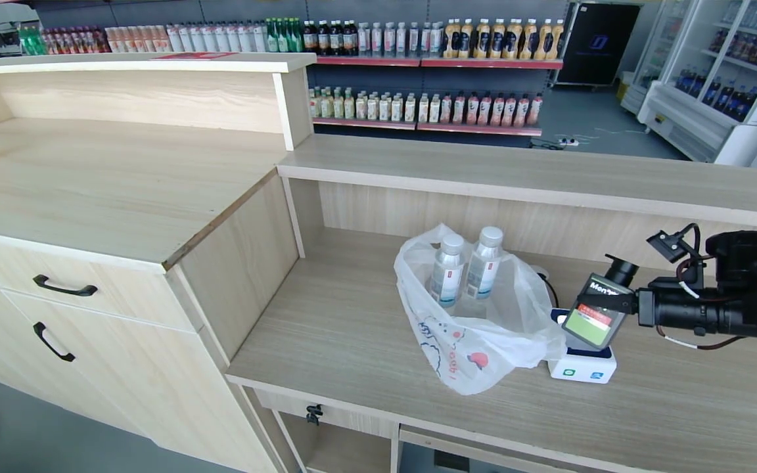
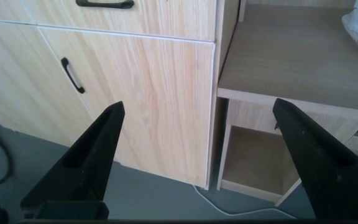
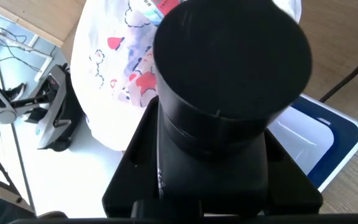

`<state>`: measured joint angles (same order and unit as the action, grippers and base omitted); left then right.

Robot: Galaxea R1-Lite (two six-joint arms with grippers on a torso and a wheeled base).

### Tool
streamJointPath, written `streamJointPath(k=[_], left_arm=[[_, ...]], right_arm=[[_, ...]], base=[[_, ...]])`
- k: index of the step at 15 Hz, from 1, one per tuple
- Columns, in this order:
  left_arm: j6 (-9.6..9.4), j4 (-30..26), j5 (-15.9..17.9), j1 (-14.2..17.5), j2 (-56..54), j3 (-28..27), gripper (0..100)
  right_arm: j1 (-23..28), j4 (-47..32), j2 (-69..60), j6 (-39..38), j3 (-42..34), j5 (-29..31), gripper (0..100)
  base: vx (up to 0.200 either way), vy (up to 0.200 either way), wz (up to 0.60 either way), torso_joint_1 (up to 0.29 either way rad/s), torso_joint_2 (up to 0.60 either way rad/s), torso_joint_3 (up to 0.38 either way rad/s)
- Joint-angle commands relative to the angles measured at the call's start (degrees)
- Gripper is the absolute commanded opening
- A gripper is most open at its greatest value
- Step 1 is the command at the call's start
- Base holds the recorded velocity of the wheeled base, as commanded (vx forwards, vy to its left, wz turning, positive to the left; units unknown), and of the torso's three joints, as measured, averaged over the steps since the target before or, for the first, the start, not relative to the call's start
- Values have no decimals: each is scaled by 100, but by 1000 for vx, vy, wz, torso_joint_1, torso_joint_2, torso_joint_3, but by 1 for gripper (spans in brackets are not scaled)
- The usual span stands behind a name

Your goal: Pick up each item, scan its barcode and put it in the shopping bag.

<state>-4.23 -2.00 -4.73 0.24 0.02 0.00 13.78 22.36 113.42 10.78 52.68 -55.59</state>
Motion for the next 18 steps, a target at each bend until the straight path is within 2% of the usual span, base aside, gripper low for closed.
streamJointPath(k=[1, 15, 18], left_arm=[[1, -2, -2, 2, -2, 0, 100], [1, -2, -2, 2, -2, 0, 100], [1, -2, -2, 2, -2, 0, 100]], right_arm=[[-6, -3, 40, -5, 59, -13, 0], [-77, 5, 224, 162, 234, -66, 0], [-165, -30, -145, 153, 234, 57, 0]], base=[[0, 0, 0, 0, 0, 0], [0, 0, 0, 0, 0, 0], [0, 0, 0, 0, 0, 0]])
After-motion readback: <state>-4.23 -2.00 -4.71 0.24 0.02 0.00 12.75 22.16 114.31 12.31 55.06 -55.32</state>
